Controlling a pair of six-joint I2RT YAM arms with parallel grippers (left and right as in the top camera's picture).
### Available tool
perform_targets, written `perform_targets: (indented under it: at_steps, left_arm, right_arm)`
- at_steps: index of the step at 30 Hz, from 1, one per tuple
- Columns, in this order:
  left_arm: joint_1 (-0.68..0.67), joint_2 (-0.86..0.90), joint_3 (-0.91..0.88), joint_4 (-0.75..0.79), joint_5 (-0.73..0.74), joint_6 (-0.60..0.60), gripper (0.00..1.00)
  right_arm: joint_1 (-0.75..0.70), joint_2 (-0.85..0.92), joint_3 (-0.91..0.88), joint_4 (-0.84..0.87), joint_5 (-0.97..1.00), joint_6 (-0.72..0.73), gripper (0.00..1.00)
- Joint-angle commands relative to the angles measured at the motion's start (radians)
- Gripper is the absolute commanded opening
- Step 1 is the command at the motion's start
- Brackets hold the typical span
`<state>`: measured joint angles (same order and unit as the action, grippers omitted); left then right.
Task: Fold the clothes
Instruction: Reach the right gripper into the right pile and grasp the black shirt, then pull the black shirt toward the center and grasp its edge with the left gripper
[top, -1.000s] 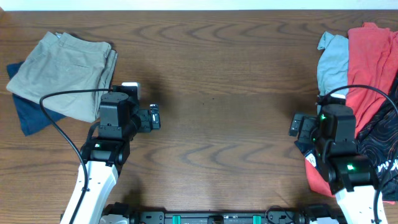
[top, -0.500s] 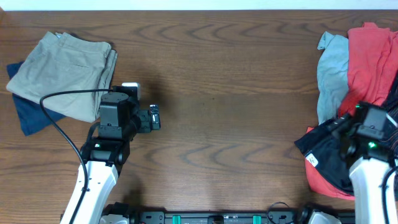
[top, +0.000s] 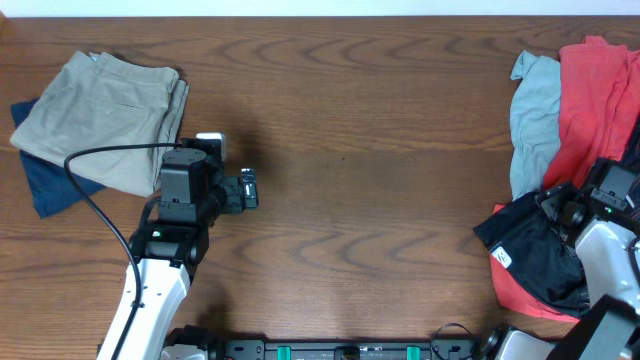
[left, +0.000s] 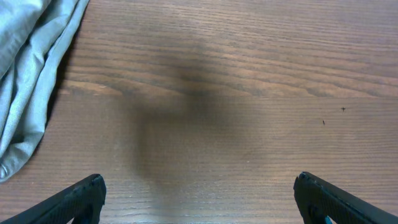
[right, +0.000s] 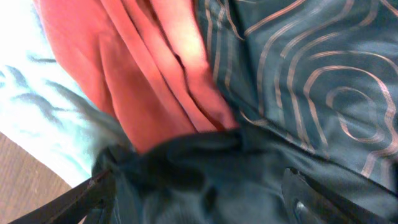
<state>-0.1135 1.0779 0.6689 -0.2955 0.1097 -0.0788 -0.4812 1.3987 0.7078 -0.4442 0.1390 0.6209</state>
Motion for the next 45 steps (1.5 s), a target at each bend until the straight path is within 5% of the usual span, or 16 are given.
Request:
perform_targets:
  at_steps: [1, 6, 14, 24, 33, 39, 45]
  left_arm:
    - [-0.004, -0.005, 0.023, -0.003, 0.011, -0.008, 0.98]
    - [-0.004, -0.005, 0.023, -0.003, 0.011, -0.008, 0.98]
    - [-0.004, -0.005, 0.023, -0.003, 0.011, -0.008, 0.98]
    - [-0.004, -0.005, 0.023, -0.003, 0.011, -0.008, 0.98]
    - [-0.004, -0.005, 0.023, -0.003, 0.011, -0.008, 0.98]
    - [-0.004, -0.005, 0.023, -0.003, 0.011, -0.008, 0.98]
    - [-0.004, -0.005, 0.023, -0.003, 0.011, -0.008, 0.98]
  right_arm:
    - [-0.005, 0.042, 0.016, 0.032, -0.025, 0.014, 0.82]
    - [-0.002, 0.075, 0.016, 0.066, -0.063, 0.014, 0.63]
    - [-0.002, 0.077, 0.016, 0.065, -0.065, 0.014, 0.01]
    - [-0.002, 0.016, 0.079, 0.006, -0.177, -0.077, 0.01]
    - [0.027, -0.032, 0.457, -0.245, -0.439, -0.343, 0.01]
    - [0.181, -0.029, 0.506, -0.284, -0.675, -0.353, 0.01]
    - [0.430, -0.019, 0.505, -0.245, -0.682, -0.353, 0.01]
